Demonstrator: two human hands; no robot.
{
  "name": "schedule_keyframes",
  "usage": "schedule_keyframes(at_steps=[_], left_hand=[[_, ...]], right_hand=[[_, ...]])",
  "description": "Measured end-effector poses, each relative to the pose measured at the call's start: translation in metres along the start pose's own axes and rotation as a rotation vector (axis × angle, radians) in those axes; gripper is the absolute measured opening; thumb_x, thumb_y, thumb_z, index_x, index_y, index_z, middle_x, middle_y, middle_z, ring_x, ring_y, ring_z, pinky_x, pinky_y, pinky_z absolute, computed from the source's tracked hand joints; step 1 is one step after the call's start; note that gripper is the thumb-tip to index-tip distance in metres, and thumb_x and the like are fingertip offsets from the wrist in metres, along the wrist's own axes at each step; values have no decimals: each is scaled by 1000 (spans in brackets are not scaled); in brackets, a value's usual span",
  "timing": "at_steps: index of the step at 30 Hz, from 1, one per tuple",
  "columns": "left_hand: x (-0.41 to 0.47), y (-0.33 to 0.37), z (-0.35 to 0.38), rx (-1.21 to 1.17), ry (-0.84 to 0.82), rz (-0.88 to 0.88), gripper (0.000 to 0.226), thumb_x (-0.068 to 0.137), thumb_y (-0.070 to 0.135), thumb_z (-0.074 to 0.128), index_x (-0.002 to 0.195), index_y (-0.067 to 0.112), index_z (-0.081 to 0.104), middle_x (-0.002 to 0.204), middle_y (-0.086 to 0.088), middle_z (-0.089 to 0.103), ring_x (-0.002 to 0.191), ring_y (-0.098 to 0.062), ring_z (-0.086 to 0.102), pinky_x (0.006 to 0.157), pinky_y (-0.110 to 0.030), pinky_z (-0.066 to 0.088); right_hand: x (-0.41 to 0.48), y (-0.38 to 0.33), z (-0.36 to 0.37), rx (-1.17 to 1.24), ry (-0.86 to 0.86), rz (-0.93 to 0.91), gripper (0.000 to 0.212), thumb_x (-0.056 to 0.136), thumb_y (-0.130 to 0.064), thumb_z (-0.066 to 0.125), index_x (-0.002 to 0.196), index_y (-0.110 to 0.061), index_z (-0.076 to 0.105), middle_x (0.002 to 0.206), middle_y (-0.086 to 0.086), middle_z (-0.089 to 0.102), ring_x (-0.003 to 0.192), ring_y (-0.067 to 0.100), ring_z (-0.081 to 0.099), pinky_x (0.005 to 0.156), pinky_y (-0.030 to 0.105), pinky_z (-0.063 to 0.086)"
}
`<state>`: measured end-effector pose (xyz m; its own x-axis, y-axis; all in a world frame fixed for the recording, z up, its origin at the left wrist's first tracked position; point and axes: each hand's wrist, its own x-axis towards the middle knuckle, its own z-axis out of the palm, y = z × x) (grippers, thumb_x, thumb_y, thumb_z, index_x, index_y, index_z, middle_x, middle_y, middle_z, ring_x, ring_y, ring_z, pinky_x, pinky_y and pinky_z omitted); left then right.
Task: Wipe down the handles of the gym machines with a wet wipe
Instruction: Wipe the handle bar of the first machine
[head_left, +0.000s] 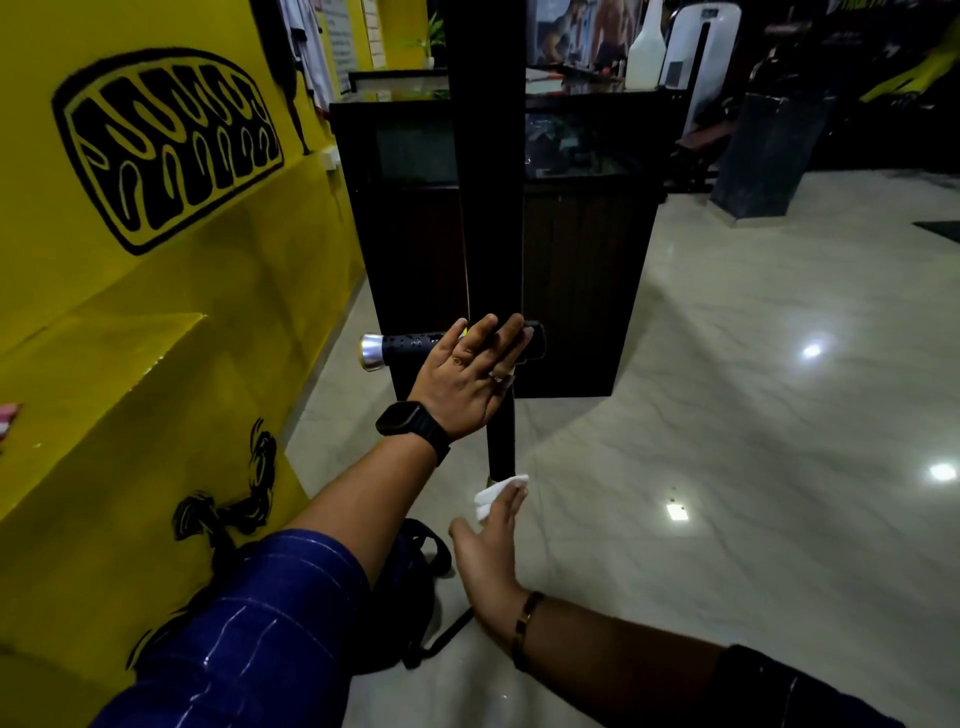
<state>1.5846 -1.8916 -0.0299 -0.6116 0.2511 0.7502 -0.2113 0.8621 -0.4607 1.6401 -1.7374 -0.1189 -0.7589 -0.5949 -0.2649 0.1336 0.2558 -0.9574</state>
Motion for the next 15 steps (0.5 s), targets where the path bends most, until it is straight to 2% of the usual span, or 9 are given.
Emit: schedule_keyframes(at_steps=[3,5,6,7,8,9,11,12,15], left_hand=[[1,0,-1,-25,13,8,70,98,37,34,156,19,-2,162,-1,-16,149,-21,-14,122,-39,1],[1,-1,-1,-23,6,10,67,100,37,30,156,19,-2,162,-1,-16,149,-21,-13,121,-40,3],[0,-1,-1,-18,-3,11,66,101,37,28,156,19,-3,162,-1,-17,149,-22,-13,121,-40,3],[0,-1,-1,-14,-10,11,65,101,37,27,156,19,-3,162,-1,-17,150,-22,-13,121,-40,3],[-1,-1,-1,-13,-13,11,65,101,37,27,156,19,-3,162,-1,-17,150,-22,-13,121,-40,3],[-2,-1,-1,-13,-12,11,65,101,37,28,156,19,-3,162,-1,-16,150,-22,-13,121,-40,3],[-2,0,-1,-16,-4,9,64,101,37,27,156,19,-2,162,-1,-16,150,-22,-13,122,-40,3],[-2,0,0,-20,-2,8,64,102,37,26,156,19,-2,163,-1,-15,150,-22,-12,122,-40,3],[-1,-1,0,-8,-6,8,64,101,38,26,156,19,-1,163,-1,-15,150,-22,-13,121,-40,3]], right_hand=[[8,-5,-3,-6,24,9,88,94,-9,51,152,-20,-14,159,-5,-15,146,17,10,94,9,16],[19,-11,-10,5,68,26,79,91,-9,54,154,-17,6,159,0,12,138,22,32,101,17,27],[27,-14,-15,27,95,36,70,89,-8,56,149,-16,22,151,5,30,124,25,46,97,25,39],[36,-17,-21,40,96,46,57,87,-7,57,139,-14,35,136,10,44,106,23,52,85,29,45],[42,-21,-28,40,57,60,45,87,-7,59,128,-13,42,123,11,50,94,20,53,77,29,44],[48,-24,-34,25,-14,72,36,88,-9,60,120,-13,44,115,10,52,90,18,52,74,29,44],[58,-23,-44,-42,-119,88,32,88,-12,62,115,-15,46,113,8,56,97,21,55,80,32,46],[60,-20,-46,-82,-118,78,33,88,-12,62,117,-15,48,115,8,58,99,22,57,82,33,47],[48,-11,-39,-110,38,-14,31,94,-13,56,125,-13,52,108,8,62,89,19,57,72,26,45]])
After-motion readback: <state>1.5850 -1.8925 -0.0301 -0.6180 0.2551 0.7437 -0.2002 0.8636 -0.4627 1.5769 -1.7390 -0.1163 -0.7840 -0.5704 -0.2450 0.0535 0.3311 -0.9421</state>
